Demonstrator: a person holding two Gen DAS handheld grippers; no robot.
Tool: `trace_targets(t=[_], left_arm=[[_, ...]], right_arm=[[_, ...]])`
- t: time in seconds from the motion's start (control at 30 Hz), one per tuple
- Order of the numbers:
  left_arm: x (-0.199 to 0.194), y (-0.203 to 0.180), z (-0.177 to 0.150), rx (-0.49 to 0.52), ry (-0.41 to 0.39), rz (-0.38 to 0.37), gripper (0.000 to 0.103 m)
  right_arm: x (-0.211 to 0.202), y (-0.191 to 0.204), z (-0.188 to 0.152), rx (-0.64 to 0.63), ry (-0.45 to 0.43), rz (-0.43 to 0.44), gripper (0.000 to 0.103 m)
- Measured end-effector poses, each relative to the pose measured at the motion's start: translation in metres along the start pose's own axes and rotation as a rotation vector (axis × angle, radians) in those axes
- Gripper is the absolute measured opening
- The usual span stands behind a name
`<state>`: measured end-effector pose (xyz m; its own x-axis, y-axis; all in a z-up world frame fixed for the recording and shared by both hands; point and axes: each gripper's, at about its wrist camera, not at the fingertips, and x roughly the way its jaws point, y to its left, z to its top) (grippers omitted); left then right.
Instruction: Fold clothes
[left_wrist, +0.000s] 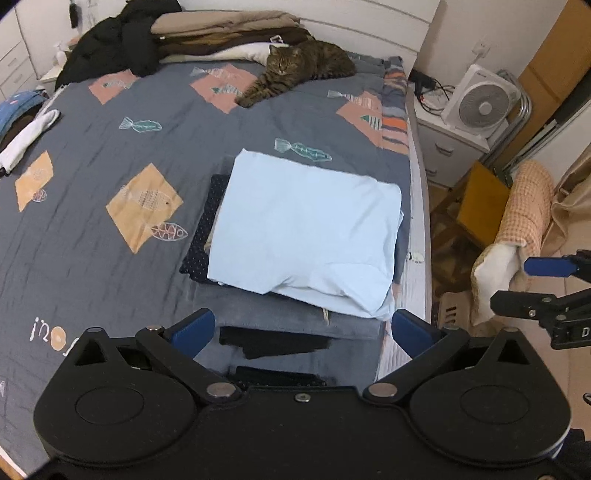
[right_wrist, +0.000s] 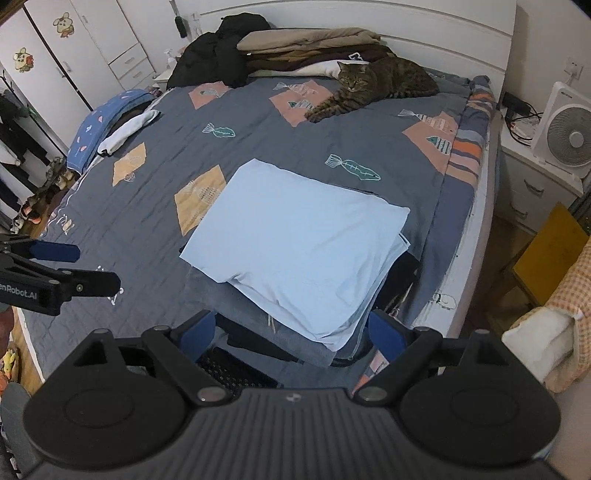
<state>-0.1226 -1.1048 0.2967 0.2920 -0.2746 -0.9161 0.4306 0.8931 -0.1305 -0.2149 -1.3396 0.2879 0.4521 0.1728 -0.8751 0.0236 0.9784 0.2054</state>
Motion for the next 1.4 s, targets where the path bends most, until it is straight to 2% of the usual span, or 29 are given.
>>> trace_targets(t=[0.5, 0.8, 1.13, 1.4], left_arm=[[0.011, -0.008, 0.004, 0.038, 0.034, 0.01, 0.103], [0.012, -0.01, 0.007, 0.051, 0.031, -0.013, 0.103], [0.007, -0.013, 0.008, 0.078, -0.011, -0.018, 0.103], [0.01, -0.016, 0.01, 0.103, -0.002, -0.022, 0.102]], right_arm=[[-0.005, -0.007, 0.004, 0.008, -0.016, -0.049, 0.09], [0.001, -0.008, 0.004, 0.012, -0.004, -0.052, 0.09], [0.006, -0.01, 0.007, 0.019, 0.015, -0.048, 0.09], [0.008, -0.01, 0.006, 0.021, 0.019, -0.048, 0.09]])
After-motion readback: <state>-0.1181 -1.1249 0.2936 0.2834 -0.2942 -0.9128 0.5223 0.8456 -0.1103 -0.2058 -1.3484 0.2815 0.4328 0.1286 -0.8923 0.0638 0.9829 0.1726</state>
